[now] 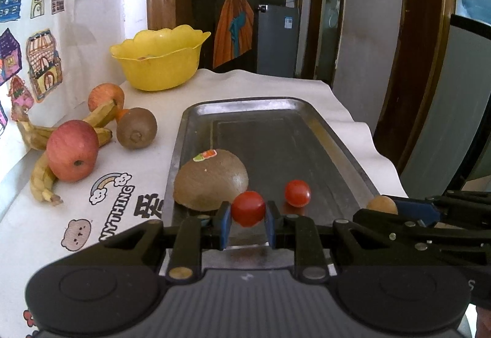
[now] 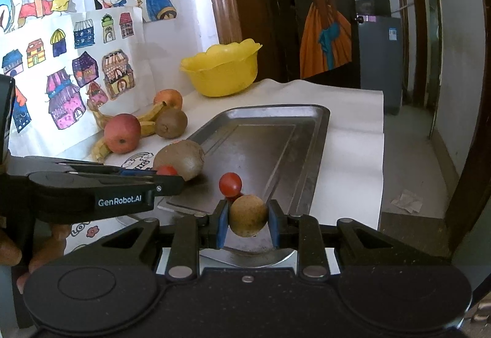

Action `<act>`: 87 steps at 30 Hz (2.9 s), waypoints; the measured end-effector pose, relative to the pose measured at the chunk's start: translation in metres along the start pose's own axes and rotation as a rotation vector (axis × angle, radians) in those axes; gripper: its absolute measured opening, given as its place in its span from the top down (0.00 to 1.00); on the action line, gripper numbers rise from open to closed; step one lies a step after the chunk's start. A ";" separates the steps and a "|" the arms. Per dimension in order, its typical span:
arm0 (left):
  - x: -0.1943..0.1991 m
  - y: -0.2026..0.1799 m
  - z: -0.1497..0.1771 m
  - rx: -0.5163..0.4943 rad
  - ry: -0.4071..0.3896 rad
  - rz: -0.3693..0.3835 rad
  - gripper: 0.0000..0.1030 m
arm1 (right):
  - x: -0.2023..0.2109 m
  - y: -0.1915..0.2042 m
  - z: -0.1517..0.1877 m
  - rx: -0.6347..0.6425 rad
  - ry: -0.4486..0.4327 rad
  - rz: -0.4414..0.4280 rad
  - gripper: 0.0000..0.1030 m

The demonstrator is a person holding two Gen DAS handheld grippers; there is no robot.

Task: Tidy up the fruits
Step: 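Lower the tomato onto the tray with the left tool while the right tool sets the small fruit beside it, then withdraw both open tools from the tray toward the fruit pile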

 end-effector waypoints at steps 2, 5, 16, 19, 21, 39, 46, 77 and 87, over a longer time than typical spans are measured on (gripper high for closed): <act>-0.002 -0.001 0.001 -0.004 0.004 -0.003 0.76 | -0.003 -0.001 0.002 -0.005 0.006 -0.004 0.72; -0.005 0.000 0.002 -0.006 0.009 -0.006 0.76 | -0.006 -0.001 0.004 -0.006 0.015 -0.006 0.72; -0.009 0.000 0.007 -0.007 0.024 -0.009 0.76 | -0.014 -0.003 0.008 -0.010 0.031 -0.001 0.72; -0.010 0.000 0.007 -0.007 0.027 -0.010 0.76 | -0.015 -0.003 0.008 -0.010 0.033 -0.002 0.72; -0.011 0.000 0.008 -0.006 0.029 -0.011 0.76 | -0.016 -0.003 0.008 -0.010 0.036 0.000 0.72; -0.001 0.003 0.003 0.014 0.006 -0.003 0.54 | -0.011 -0.002 0.004 0.007 0.013 0.032 0.59; 0.025 0.009 -0.016 0.033 -0.078 -0.001 0.23 | 0.008 0.001 -0.008 0.027 -0.035 0.054 0.40; 0.178 0.150 -0.031 0.080 -0.262 -0.319 0.00 | 0.103 0.156 -0.040 0.096 -0.193 -0.029 0.01; 0.216 0.189 -0.044 0.029 -0.300 -0.473 0.00 | 0.095 0.232 -0.076 0.008 -0.226 -0.241 0.01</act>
Point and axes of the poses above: each gripper's, at about its wrist camera, not at the fingertips, and x roughly against the way its jaws point, y to its left, z to its underside, the point moved 10 cm from there along -x, roughly the way its jaws point, and after that the axes turned 11 degrees about -y, right-handed, at the moved point
